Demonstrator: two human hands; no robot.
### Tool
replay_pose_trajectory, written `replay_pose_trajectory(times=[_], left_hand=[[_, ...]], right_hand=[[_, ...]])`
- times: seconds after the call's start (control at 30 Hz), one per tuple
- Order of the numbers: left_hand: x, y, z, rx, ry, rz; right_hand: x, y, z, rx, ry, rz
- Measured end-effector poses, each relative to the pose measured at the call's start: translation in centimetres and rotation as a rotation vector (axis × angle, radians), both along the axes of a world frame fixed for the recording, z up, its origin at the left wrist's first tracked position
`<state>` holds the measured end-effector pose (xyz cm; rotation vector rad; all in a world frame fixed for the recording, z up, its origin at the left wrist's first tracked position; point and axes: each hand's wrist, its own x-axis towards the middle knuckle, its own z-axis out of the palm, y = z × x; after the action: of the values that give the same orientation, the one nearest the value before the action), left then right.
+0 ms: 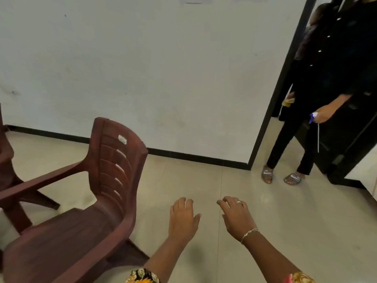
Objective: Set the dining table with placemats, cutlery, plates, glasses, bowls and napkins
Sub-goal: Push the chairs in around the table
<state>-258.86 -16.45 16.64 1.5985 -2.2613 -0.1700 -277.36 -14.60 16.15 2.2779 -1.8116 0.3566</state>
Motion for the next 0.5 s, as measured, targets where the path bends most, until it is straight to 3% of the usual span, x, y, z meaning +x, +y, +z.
replay_pose_trajectory(times=[0.27,0.5], left_hand=[[-5.2,-14.7,3.2,0.074,0.139,0.183],[-2.2,-29.0,6.3,-0.072,0.371,0.437]], right_hand=[[-4.7,-17.9,1.0,0.001,0.02,0.142],[-0.2,-36.0,1.3,-0.053,0.019,0.379]])
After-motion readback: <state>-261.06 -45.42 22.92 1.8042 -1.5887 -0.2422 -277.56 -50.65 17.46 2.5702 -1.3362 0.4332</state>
